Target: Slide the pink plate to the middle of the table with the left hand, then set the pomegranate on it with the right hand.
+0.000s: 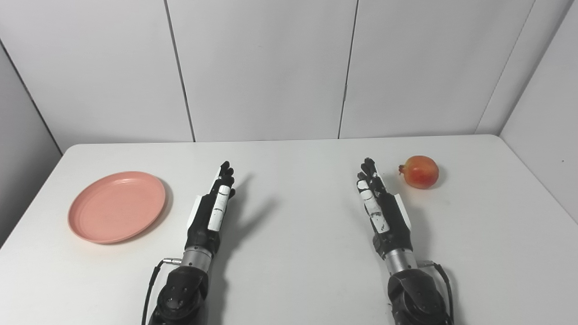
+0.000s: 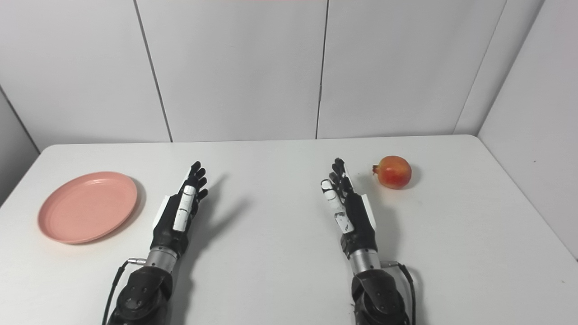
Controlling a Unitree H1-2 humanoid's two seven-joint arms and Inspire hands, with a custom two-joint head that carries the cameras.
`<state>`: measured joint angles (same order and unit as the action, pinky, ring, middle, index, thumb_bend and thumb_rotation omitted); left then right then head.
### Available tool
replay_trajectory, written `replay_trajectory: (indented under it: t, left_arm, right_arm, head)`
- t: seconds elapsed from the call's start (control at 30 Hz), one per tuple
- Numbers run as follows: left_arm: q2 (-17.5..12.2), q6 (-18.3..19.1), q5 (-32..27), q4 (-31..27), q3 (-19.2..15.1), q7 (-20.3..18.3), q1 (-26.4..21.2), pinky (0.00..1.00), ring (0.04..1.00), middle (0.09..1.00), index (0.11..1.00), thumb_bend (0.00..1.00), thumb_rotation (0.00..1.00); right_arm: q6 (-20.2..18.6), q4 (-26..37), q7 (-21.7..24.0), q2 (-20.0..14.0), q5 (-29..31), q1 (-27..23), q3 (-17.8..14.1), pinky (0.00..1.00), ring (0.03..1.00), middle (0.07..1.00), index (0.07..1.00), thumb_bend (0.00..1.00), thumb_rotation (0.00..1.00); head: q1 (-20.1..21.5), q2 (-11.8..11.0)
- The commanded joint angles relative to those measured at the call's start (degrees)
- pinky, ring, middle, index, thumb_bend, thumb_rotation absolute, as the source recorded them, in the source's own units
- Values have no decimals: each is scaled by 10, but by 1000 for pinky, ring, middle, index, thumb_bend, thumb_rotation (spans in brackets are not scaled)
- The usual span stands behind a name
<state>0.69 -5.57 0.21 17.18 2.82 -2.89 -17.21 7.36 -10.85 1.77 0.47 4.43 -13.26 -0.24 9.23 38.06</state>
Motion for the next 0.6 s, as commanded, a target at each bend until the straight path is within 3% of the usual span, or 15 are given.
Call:
replay_trajectory:
  t: [0.0, 0.57]
  left_arm:
    - [-2, -13, 2, -13, 2, -4, -15, 970, 993, 1000, 999, 624, 1000]
    - [-1, -19, 4, -14, 3, -2, -13, 966, 989, 1000, 997, 625, 1000]
  right_arm:
    - [19, 6, 3, 4, 4, -14, -1, 998, 989, 996, 989, 660, 803]
    - [9, 15, 2, 4, 3, -12, 0, 992, 984, 991, 987, 663, 803]
  head:
    - [0, -1]
    - [0, 1]
